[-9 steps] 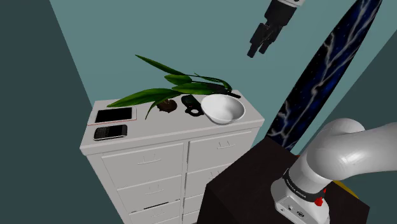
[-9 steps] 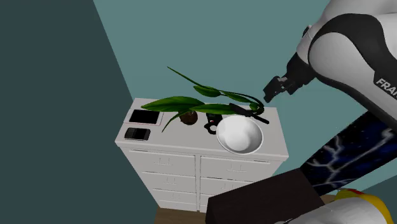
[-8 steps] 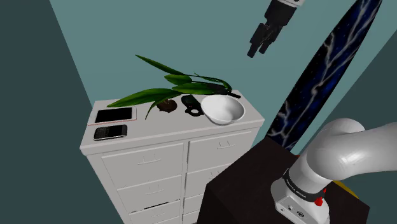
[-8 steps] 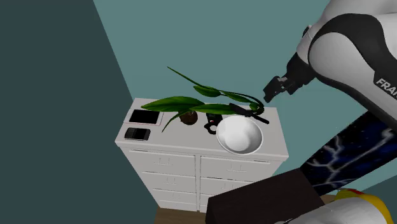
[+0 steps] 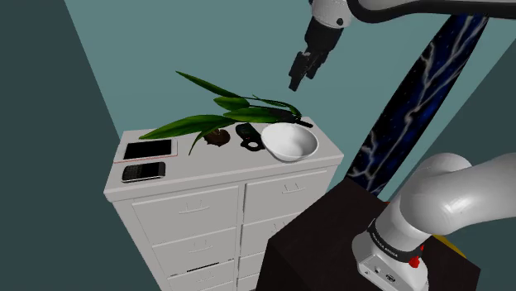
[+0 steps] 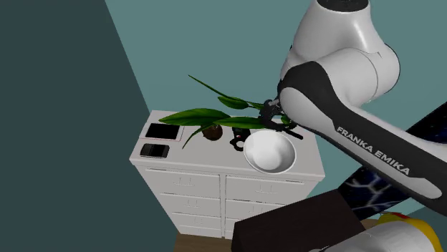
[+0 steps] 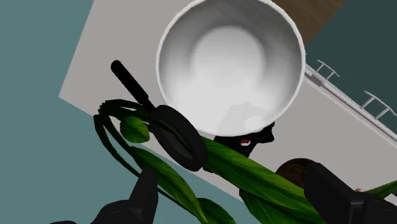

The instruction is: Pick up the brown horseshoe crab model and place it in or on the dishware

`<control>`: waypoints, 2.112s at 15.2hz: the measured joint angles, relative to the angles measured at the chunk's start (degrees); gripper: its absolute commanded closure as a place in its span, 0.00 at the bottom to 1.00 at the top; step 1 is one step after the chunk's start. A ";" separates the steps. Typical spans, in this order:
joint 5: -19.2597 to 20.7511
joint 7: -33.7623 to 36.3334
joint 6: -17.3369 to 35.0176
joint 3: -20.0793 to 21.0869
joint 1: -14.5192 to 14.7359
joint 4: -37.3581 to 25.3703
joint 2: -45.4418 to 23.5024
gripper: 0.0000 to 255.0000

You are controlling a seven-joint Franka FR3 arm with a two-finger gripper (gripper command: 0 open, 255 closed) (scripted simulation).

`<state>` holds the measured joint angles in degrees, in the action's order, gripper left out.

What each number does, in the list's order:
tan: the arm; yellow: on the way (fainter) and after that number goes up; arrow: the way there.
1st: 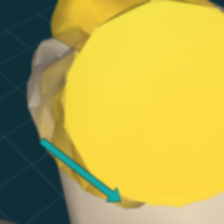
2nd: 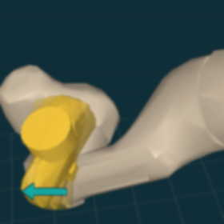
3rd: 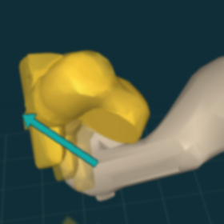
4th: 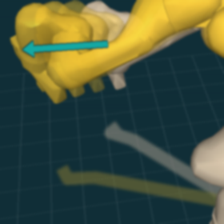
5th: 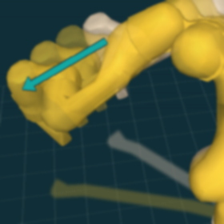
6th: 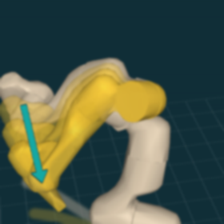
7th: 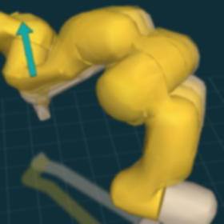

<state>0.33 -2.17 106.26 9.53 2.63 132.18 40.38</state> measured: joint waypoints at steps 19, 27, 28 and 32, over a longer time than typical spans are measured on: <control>32.83 29.72 12.62 33.57 -5.62 -9.33 -33.13 0.00; 49.75 40.90 -0.91 38.53 -3.67 -13.68 -42.66 0.00; 50.14 41.35 0.27 38.48 -3.84 -12.78 -41.93 0.00; 51.69 41.82 -1.60 39.56 -4.21 -13.46 -43.24 0.00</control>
<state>52.02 39.65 104.66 49.10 -1.58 118.72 -2.86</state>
